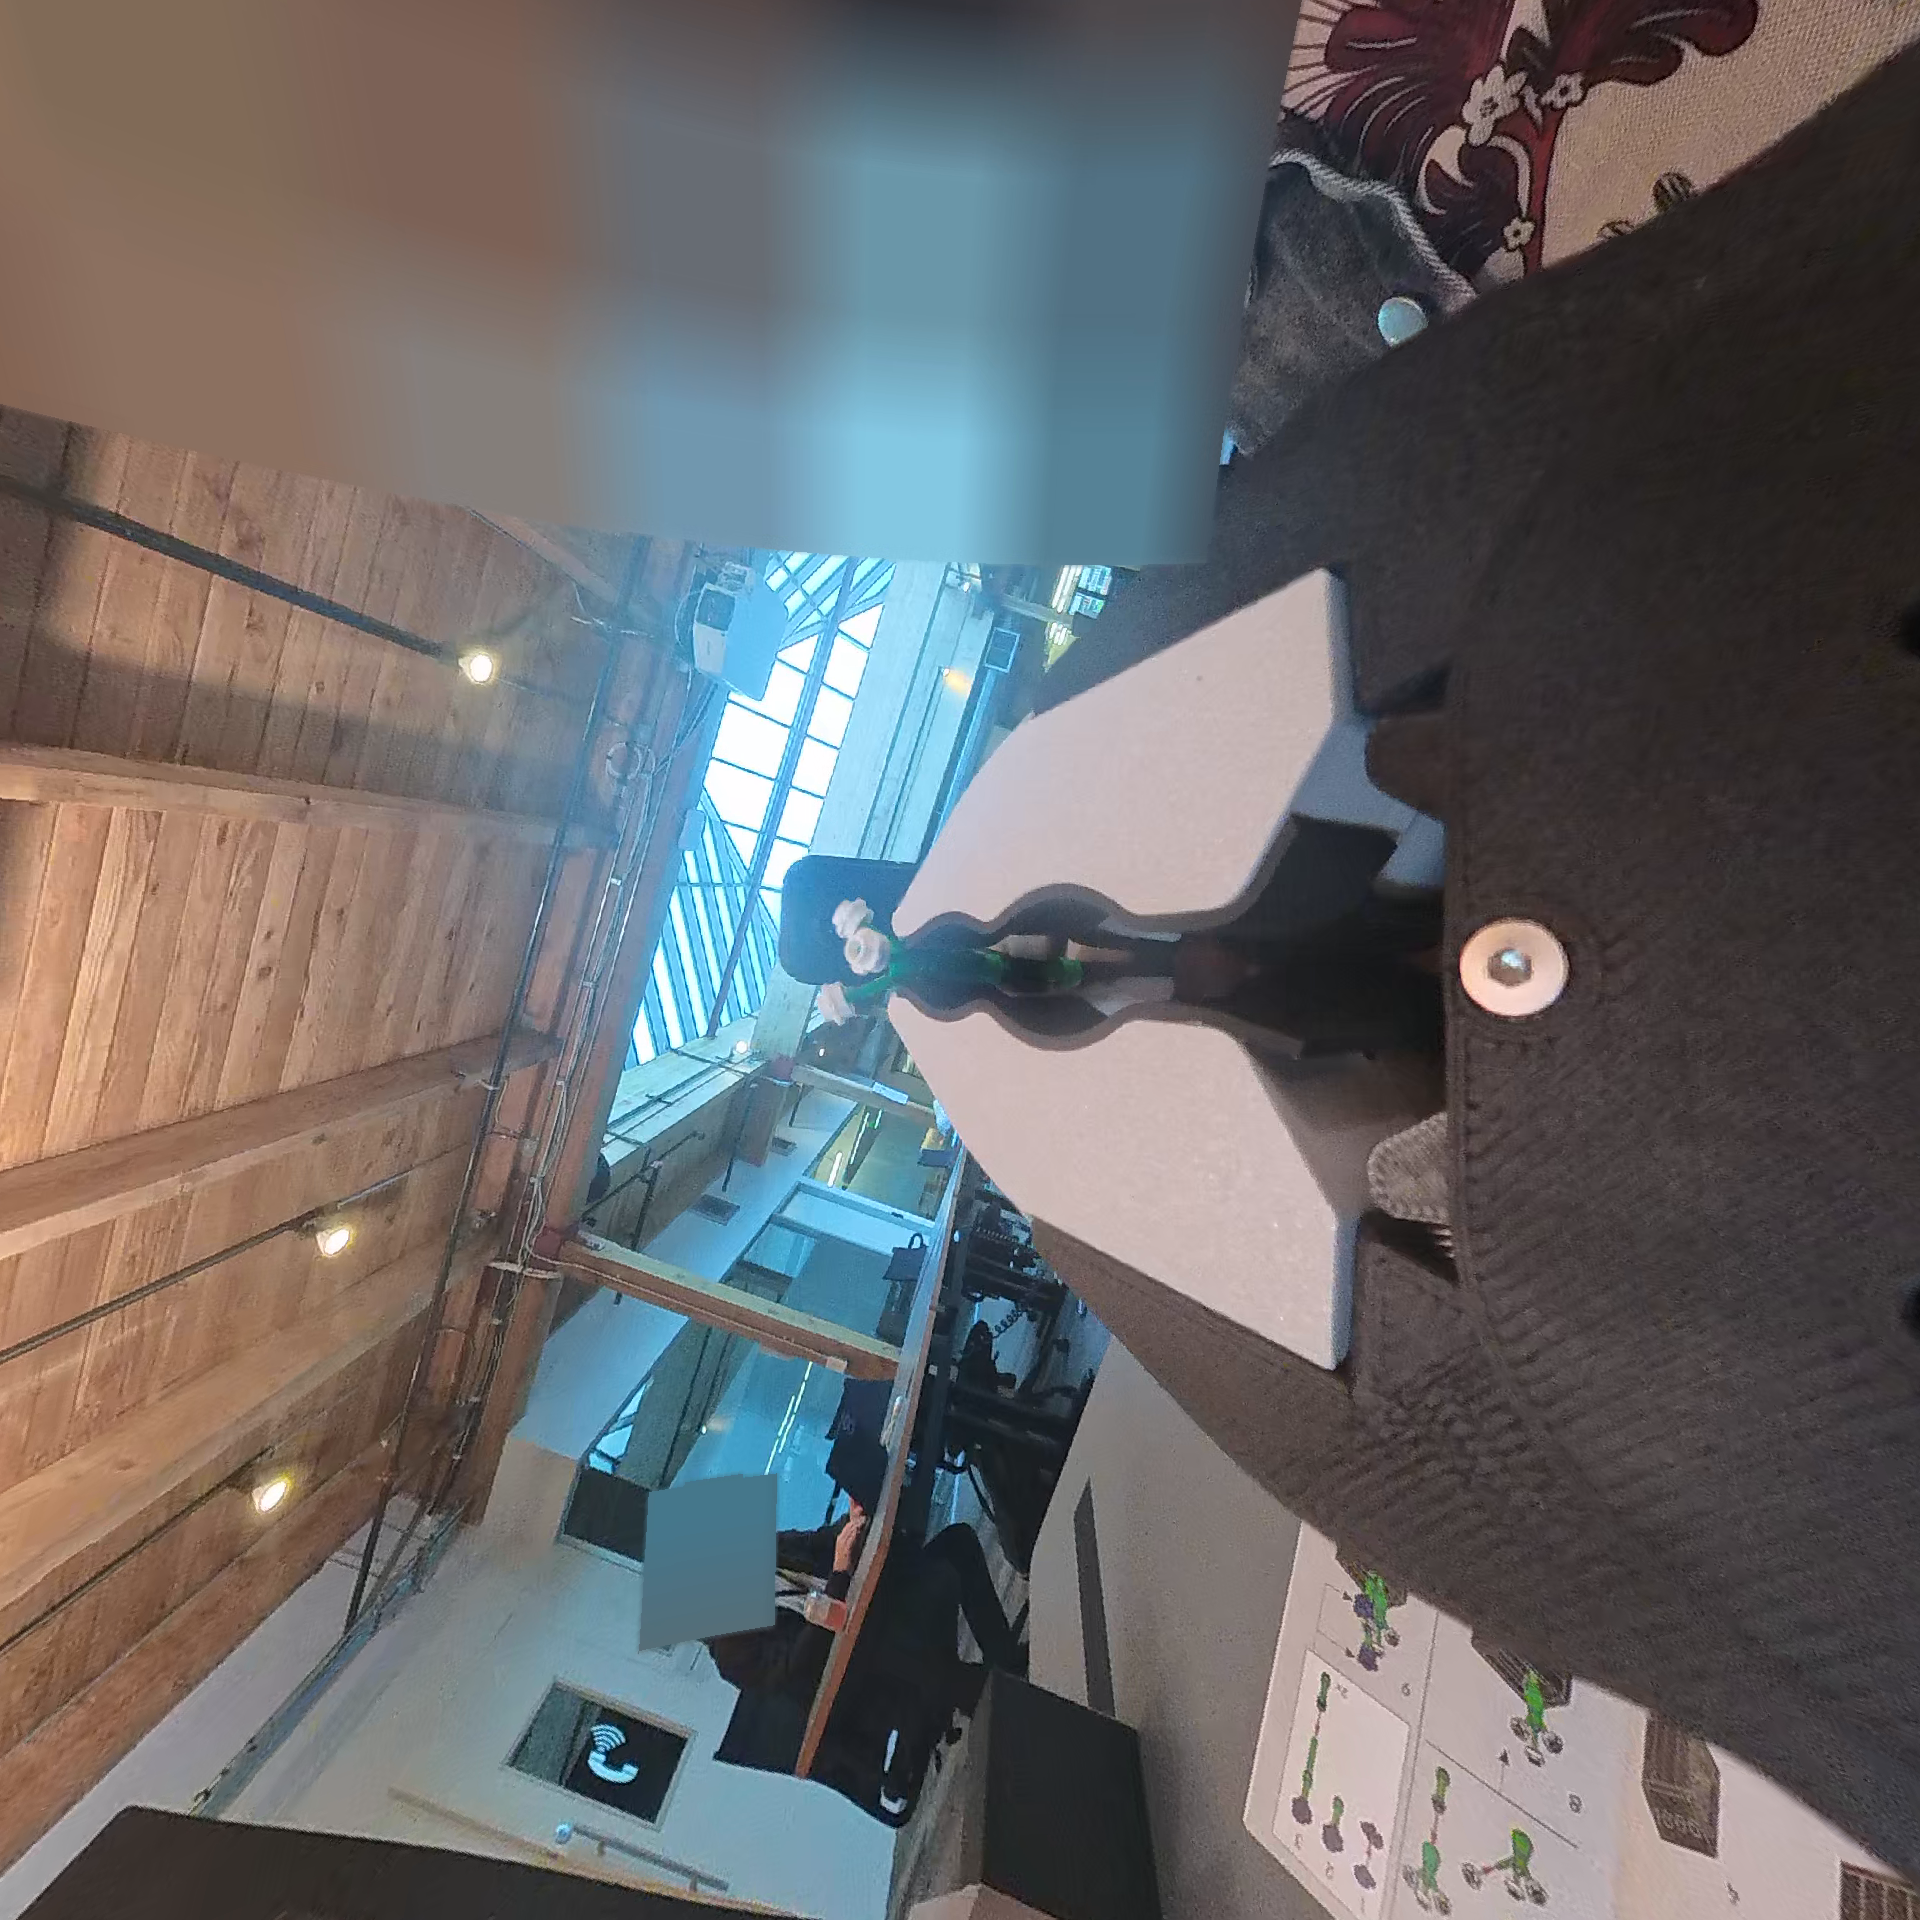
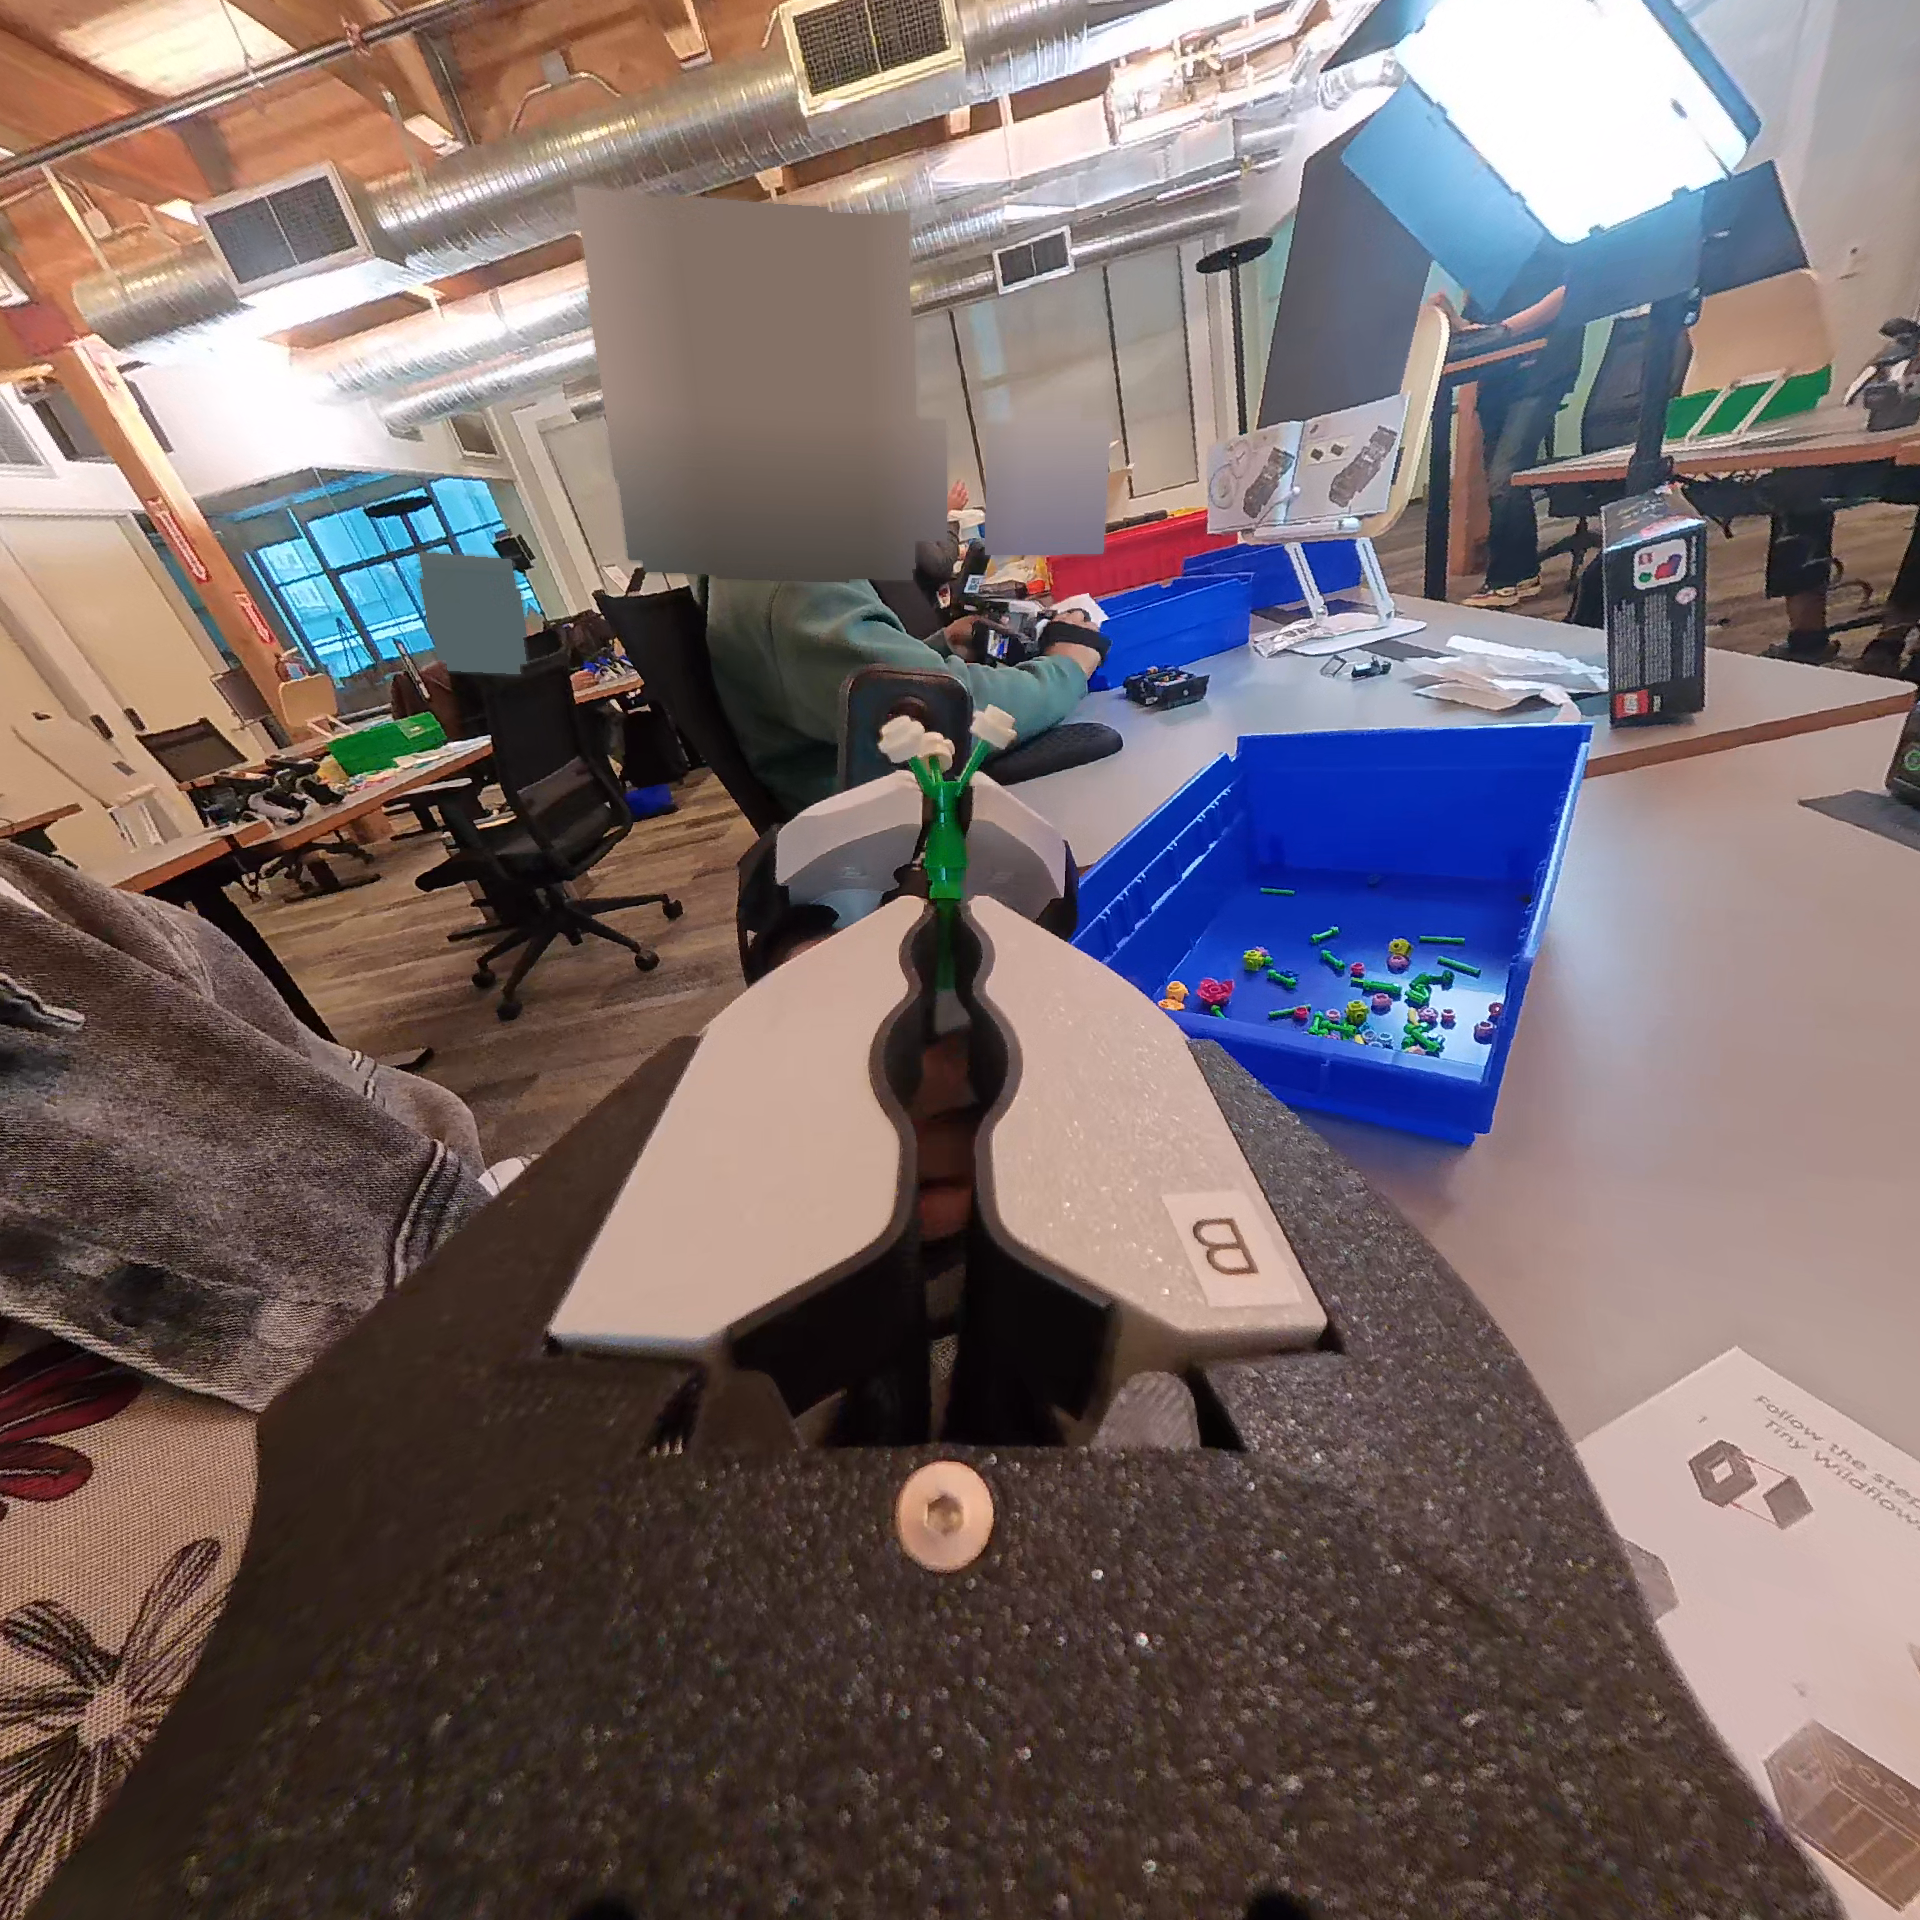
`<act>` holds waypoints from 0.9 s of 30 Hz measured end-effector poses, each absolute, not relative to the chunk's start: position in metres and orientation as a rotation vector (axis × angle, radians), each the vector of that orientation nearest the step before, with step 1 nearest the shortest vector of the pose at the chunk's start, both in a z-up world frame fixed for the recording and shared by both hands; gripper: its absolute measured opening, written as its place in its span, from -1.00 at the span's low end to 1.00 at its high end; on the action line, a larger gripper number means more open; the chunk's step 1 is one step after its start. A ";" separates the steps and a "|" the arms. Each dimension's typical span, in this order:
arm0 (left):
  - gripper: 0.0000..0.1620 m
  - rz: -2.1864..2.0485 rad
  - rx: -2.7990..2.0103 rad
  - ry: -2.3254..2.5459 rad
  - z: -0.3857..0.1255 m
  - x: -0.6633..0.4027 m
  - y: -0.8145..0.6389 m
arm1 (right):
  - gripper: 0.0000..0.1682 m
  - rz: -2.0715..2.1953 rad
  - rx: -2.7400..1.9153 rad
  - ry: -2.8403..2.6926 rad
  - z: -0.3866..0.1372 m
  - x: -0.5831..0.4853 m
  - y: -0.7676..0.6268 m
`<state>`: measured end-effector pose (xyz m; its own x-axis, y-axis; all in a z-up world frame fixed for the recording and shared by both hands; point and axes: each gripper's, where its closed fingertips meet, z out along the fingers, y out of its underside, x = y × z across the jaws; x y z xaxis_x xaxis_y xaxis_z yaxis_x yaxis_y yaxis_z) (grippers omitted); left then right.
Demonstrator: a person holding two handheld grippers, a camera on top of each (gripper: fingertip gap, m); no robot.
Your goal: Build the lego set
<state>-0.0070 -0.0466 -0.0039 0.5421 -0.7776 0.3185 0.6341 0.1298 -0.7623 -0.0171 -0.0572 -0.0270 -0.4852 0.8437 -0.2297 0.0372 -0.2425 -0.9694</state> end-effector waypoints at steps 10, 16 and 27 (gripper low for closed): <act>-0.92 -1.082 -0.989 0.146 -0.002 -0.006 -0.048 | -0.97 1.780 -1.028 -1.373 -0.023 -0.016 -0.058; -0.93 -1.055 -1.013 0.174 -0.002 -0.004 -0.048 | -0.97 1.798 -1.015 -1.353 -0.023 -0.015 -0.058; -0.92 -1.055 -1.084 0.186 -0.010 -0.007 -0.044 | -0.98 1.759 -1.026 -1.354 -0.029 -0.018 -0.055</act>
